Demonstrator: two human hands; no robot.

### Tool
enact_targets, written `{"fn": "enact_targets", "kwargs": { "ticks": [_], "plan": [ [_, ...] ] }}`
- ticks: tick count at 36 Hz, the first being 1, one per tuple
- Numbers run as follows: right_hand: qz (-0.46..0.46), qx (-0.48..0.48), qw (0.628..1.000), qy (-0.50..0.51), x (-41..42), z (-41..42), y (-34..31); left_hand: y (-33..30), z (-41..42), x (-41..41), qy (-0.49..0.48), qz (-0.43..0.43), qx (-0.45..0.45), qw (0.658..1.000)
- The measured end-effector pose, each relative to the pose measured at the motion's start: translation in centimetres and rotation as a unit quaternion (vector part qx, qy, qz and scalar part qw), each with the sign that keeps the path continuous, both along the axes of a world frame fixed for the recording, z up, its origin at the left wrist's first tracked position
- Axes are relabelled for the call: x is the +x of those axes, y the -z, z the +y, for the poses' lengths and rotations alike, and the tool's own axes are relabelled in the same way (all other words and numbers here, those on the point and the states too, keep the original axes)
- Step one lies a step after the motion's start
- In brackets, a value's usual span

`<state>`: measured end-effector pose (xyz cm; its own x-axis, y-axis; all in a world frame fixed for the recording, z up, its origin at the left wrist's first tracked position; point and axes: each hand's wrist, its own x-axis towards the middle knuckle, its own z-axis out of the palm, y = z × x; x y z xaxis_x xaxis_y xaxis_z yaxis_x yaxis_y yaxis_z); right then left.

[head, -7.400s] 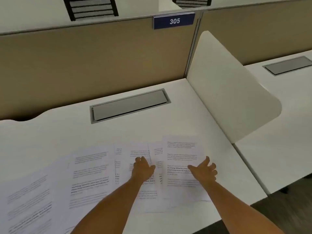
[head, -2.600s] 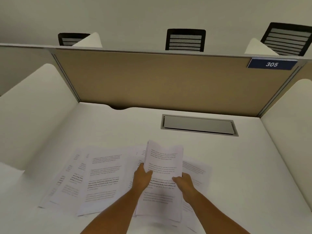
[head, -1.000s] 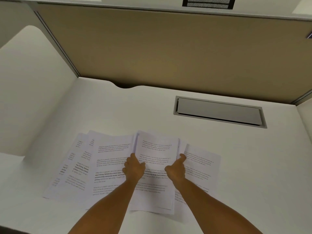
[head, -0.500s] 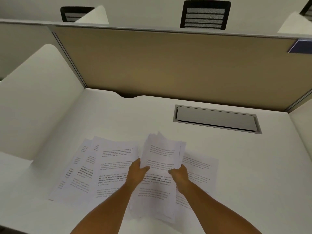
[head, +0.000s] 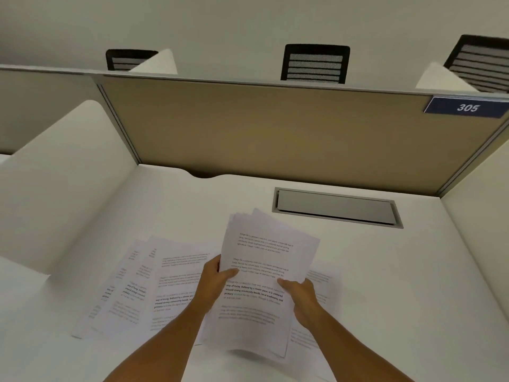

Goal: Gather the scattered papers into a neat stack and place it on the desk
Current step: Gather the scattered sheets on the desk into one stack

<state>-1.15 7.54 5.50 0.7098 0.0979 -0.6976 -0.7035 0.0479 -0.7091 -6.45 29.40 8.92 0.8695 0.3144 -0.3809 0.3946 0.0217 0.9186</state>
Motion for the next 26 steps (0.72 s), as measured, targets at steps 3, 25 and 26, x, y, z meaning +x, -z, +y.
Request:
{"fn": "enact_targets", "kwargs": {
  "ticks": [3,25,26],
  "plan": [
    [-0.011,0.018,1.0,0.017,0.5,-0.3,-0.6,-1.0,0.1,0.7,0.016,-0.007,0.005,1.0],
    [-0.015,0.053,0.992,0.114,1.3,-9.6,-4.3,-3.8,-6.9,6.2,0.124,-0.012,-0.046,0.991],
    [-0.009,0.05,0.991,0.121,1.3,-10.1,-3.3,-3.5,-7.2,6.3,0.129,-0.006,-0.047,0.99]
  ]
}}
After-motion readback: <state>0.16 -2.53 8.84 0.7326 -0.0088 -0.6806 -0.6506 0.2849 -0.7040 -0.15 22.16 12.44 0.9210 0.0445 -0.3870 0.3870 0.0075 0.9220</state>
